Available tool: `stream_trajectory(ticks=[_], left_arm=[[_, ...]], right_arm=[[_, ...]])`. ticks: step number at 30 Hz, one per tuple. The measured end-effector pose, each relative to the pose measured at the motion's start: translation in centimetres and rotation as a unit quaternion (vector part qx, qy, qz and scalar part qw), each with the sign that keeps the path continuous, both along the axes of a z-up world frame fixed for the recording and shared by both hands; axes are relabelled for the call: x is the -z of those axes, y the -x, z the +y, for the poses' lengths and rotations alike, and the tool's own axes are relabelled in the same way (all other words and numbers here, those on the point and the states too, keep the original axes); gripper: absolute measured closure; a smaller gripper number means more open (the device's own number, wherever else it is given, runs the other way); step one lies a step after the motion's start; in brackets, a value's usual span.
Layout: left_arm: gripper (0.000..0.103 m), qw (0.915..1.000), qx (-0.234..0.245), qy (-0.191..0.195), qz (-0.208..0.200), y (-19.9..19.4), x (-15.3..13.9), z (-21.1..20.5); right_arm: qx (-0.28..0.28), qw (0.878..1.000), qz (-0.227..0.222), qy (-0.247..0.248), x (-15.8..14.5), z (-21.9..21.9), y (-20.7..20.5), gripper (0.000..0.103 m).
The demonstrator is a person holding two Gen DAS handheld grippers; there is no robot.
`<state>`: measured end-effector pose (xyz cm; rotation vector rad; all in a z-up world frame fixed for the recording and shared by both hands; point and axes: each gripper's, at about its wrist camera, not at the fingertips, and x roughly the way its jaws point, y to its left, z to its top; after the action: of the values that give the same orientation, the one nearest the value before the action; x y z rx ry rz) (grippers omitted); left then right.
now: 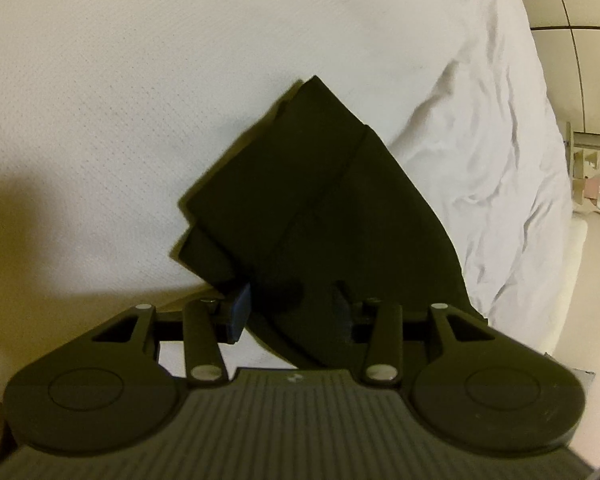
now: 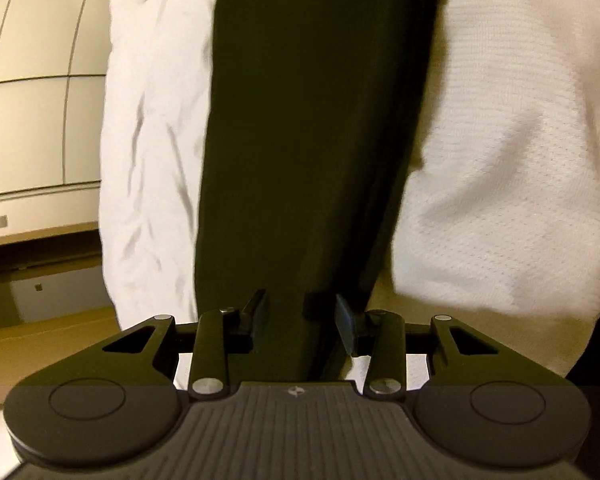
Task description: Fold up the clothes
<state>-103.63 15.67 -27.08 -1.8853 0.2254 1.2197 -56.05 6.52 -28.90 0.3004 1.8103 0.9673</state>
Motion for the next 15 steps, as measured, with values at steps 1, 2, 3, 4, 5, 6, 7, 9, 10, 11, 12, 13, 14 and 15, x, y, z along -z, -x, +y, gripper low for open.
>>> stream_trajectory(ticks=[1,2,3,4,5,6,7,9,10,11,12,13,14,15], left_arm=[[0.077,1.0,0.008,-0.001,0.004,-0.1,0.0,0.1],[0.093,0.9998,0.016,-0.001,0.008,-0.2,0.1,0.3],[0.098,0.9998,0.02,0.002,0.001,-0.2,0.3,0.3],[0.1,0.9998,0.017,0.004,-0.009,-0.1,0.4,0.3],[0.102,0.9998,0.016,-0.001,-0.013,-0.1,0.2,0.3],[0.102,0.9996,0.022,-0.013,-0.009,-0.2,-0.2,0.4],[0.103,0.999,0.034,-0.029,0.0,-0.3,-0.9,0.4],[0.103,0.9968,0.055,-0.058,0.01,-0.6,-2.2,0.2],[0.103,0.9953,0.064,-0.071,0.016,-0.7,-2.9,-0.1],[0.103,0.9938,0.076,-0.078,0.022,-0.9,-3.0,-0.3],[0.103,0.9922,0.088,-0.084,0.029,-1.0,-3.2,-0.5],[0.103,0.9903,0.1,-0.09,0.036,-1.2,-3.3,-0.8],[0.103,0.9883,0.114,-0.088,0.05,-1.5,-2.9,-0.9],[0.103,0.9865,0.127,-0.085,0.059,-1.8,-2.4,-1.1]], right_arm=[[0.0,1.0,-0.004,-0.001,-0.1,0.1,0.0,0.07],[-0.004,1.0,-0.011,0.0,-0.3,0.3,0.1,0.073],[-0.01,1.0,-0.018,-0.001,-0.5,0.5,0.2,0.079],[-0.015,1.0,-0.024,-0.002,-0.7,0.7,0.2,0.086],[-0.02,0.999,-0.031,-0.001,-0.9,1.0,0.3,0.092],[-0.024,0.999,-0.038,0.001,-1.2,1.1,0.3,0.093],[-0.029,0.998,-0.046,0.002,-1.5,1.2,0.4,0.097],[-0.038,0.997,-0.059,0.002,-2.1,1.2,0.5,0.098],[-0.041,0.997,-0.065,0.0,-2.5,0.9,0.5,0.099],[-0.043,0.997,-0.07,-0.003,-2.9,0.7,0.4,0.099],[-0.045,0.996,-0.074,-0.005,-3.2,0.4,0.4,0.1],[-0.047,0.996,-0.079,-0.004,-3.5,-0.1,0.4,0.1],[-0.05,0.995,-0.089,0.002,-3.6,-0.3,0.4,0.1],[-0.056,0.994,-0.096,0.009,-3.5,-0.7,0.4,0.1]])
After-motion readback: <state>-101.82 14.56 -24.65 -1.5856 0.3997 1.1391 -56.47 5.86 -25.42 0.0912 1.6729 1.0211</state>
